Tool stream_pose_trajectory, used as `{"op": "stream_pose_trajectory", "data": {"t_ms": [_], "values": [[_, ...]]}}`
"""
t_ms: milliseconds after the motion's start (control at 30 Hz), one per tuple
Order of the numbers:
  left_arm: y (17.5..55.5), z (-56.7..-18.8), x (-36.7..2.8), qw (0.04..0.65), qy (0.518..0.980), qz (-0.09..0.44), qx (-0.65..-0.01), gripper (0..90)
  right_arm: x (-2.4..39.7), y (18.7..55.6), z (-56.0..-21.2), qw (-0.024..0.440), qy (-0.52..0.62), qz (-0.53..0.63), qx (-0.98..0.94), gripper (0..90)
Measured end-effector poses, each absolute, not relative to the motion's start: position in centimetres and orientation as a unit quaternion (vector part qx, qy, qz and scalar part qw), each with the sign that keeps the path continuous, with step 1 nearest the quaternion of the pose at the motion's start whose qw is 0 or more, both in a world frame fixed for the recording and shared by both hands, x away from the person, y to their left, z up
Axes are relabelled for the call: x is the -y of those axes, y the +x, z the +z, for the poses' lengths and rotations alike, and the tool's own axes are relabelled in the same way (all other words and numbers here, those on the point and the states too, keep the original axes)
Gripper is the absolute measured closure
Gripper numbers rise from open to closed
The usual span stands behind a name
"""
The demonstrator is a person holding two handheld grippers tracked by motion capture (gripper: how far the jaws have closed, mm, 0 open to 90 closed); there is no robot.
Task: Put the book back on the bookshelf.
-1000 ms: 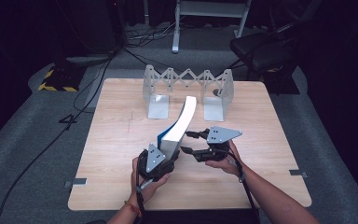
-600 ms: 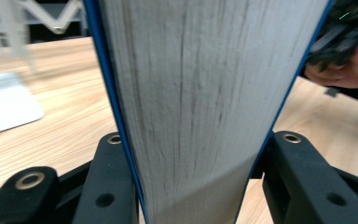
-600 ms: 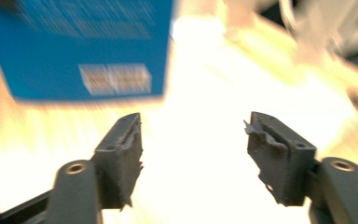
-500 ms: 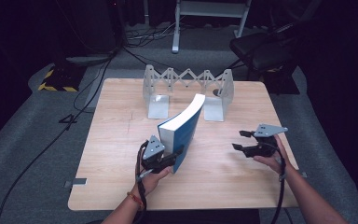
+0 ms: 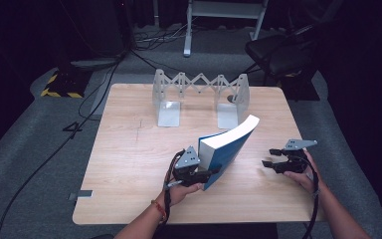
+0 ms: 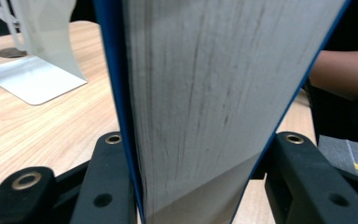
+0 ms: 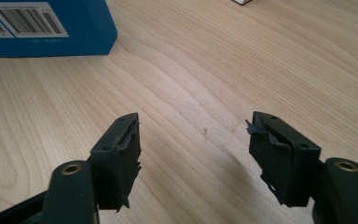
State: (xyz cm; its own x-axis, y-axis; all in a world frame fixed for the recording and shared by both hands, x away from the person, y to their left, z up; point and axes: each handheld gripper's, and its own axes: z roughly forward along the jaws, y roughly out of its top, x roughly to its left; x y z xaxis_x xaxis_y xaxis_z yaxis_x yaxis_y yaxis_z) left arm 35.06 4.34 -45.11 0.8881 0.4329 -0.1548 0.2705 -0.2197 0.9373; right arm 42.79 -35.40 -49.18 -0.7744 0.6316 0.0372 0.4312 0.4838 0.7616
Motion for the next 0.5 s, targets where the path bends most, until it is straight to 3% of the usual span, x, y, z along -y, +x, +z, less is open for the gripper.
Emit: {"op": "stream_pose_trajectory", "data": {"t_ms": [500], "values": [[35.3,-44.7,-5.6,0.572,0.791,0.048,-0.212,58.7,34.8,43.1,-50.3,0.112,0.299,0.405,-0.857,36.2]]}}
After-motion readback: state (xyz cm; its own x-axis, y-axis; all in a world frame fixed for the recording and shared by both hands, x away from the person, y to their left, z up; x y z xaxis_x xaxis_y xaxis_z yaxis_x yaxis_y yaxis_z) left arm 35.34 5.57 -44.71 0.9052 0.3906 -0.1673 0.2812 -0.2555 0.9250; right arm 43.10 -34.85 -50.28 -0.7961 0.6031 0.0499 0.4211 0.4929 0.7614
